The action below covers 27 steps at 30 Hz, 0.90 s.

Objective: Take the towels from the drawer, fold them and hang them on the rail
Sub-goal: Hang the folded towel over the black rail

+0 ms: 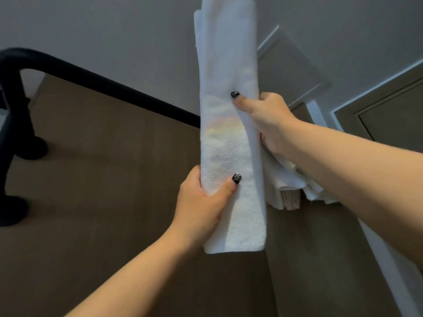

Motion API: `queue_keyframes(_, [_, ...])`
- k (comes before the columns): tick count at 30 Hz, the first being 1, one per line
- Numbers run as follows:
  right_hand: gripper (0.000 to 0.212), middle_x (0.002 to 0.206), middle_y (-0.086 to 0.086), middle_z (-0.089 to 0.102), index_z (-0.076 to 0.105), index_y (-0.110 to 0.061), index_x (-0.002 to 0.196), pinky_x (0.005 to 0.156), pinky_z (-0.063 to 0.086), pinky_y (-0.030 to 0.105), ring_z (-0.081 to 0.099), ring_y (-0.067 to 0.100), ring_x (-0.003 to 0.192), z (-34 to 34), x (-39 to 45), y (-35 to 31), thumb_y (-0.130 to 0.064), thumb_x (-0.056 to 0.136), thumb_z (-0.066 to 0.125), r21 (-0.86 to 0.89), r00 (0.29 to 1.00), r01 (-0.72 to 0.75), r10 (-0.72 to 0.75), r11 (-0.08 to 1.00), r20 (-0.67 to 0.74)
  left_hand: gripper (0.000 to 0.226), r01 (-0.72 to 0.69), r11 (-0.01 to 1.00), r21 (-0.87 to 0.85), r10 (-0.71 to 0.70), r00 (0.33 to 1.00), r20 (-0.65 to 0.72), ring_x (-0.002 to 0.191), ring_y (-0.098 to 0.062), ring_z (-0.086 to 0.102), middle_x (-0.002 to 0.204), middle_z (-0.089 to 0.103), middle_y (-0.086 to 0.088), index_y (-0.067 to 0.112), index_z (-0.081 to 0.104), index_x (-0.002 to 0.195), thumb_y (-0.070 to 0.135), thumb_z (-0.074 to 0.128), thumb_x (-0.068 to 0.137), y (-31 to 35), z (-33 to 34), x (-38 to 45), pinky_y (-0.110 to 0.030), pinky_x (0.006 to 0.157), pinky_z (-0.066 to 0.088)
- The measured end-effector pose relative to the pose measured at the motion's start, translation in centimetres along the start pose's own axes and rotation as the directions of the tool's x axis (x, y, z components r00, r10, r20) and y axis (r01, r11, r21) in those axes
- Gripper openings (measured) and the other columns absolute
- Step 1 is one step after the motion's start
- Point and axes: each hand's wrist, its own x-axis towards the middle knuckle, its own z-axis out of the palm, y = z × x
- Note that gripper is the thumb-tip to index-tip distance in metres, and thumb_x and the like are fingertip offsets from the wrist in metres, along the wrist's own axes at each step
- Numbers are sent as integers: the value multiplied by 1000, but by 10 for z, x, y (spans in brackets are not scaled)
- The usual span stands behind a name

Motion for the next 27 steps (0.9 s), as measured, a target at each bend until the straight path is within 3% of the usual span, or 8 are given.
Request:
queue_keyframes(3, [34, 105, 20, 71, 64, 5, 115, 74, 58, 46, 68, 28, 83, 6, 23, 0, -18, 91, 70, 26, 999, 45, -45, 999, -5, 44, -77, 994, 83, 79, 997, -18, 97, -19, 71, 106, 73, -2, 12, 62, 111, 27, 83, 76, -2, 3, 27, -46, 89, 57])
queue_keyframes(9, [34, 106, 14, 72, 69, 0, 112, 85, 59, 46, 72, 28, 92, 16, 72, 17, -20, 85, 77, -19, 998, 5, -6, 1000, -68, 44, -129, 964, 231, 135, 991, -12, 100, -15, 69, 110, 70, 5, 22, 60, 115, 34, 82, 79, -12, 2, 66, -42, 88, 58])
queue_keyframes(13, [41, 110, 10, 70, 67, -3, 111, 88, 57, 39, 68, 28, 98, 21, 99, 44, -26, 80, 80, -269, 996, -5, -17, 963, -82, 38, -125, 908, 400, 138, 990, -4, 95, -8, 65, 104, 65, 13, 37, 52, 105, 41, 79, 79, -22, 0, 81, -32, 80, 58])
queue_keyframes(17, [22, 110, 5, 55, 54, -15, 99, 75, 45, 29, 56, 26, 94, 26, 114, 56, -15, 83, 69, -472, 997, 36, -66, 881, -47, 39, -185, 839, 511, 209, 978, 12, 92, -3, 61, 103, 61, 15, 33, 52, 112, 45, 74, 82, -34, 0, 88, -22, 71, 53])
queue_keyframes(20, [26, 130, 5, 58, 66, -25, 104, 96, 47, 27, 57, 25, 116, 34, 122, 53, -7, 87, 57, -550, 986, 158, -159, 820, 46, 37, -217, 833, 510, 244, 970, 14, 89, 1, 60, 100, 60, 17, 34, 51, 111, 47, 73, 83, -41, 4, 92, -13, 64, 47])
queue_keyframes(22, [17, 117, 5, 65, 71, -24, 90, 89, 50, 26, 63, 22, 107, 37, 121, 51, -12, 90, 59, -570, 973, 228, -163, 789, 164, 38, -233, 827, 511, 258, 966, 24, 90, 2, 59, 102, 59, 19, 36, 49, 112, 47, 72, 83, -46, 4, 93, -14, 66, 49])
queue_keyframes(24, [20, 111, 10, 67, 69, -13, 97, 74, 45, 25, 63, 28, 106, 41, 117, 53, -21, 97, 51, -621, 931, 319, -116, 716, 345, 41, -250, 806, 537, 270, 962, 42, 93, 3, 58, 104, 56, 22, 39, 45, 114, 48, 71, 85, -50, 2, 94, -15, 68, 49])
queue_keyframes(27, [38, 108, 12, 64, 61, -20, 86, 79, 43, 32, 60, 32, 102, 42, 112, 57, -52, 97, 43, -578, 891, 366, -96, 729, 443, 38, -274, 766, 582, 311, 950, 38, 91, 3, 59, 103, 57, 21, 39, 44, 115, 51, 67, 87, -58, -2, 92, -14, 67, 50])
